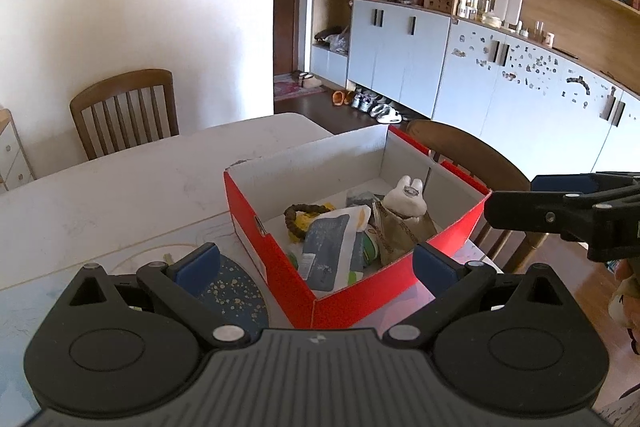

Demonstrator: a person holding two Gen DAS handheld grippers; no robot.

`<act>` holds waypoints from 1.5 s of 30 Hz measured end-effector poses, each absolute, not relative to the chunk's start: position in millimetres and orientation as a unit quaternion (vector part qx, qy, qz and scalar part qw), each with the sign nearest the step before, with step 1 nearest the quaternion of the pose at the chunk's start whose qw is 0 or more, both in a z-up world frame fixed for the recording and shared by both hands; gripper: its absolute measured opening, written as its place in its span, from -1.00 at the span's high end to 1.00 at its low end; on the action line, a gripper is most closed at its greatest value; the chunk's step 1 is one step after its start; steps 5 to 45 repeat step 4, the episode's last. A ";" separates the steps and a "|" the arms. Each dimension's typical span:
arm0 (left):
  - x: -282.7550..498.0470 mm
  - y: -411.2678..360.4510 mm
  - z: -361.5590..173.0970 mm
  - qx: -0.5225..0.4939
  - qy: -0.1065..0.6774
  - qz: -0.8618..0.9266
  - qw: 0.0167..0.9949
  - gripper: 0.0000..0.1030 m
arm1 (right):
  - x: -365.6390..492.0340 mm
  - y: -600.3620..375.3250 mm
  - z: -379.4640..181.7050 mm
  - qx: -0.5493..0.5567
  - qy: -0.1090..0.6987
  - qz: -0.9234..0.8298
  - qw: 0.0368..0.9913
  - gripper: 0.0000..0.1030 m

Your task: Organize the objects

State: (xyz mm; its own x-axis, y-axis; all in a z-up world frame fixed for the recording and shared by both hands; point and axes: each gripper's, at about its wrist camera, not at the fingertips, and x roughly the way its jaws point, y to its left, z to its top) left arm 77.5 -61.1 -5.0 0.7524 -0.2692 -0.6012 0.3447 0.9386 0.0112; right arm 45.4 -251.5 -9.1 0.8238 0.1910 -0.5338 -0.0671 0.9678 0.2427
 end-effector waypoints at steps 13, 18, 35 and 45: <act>77.6 -59.9 -5.7 0.060 0.310 -0.163 0.935 -1.00 | 46.4 -250.8 -9.6 0.108 0.290 0.065 0.949 -0.98; 77.6 -59.9 -5.7 0.060 0.310 -0.163 0.935 -1.00 | 46.4 -250.8 -9.6 0.108 0.290 0.065 0.949 -0.98; 77.6 -59.9 -5.7 0.060 0.310 -0.163 0.935 -1.00 | 46.4 -250.8 -9.6 0.108 0.290 0.065 0.949 -0.98; 77.6 -59.9 -5.7 0.060 0.310 -0.163 0.935 -1.00 | 46.4 -250.8 -9.6 0.108 0.290 0.065 0.949 -0.98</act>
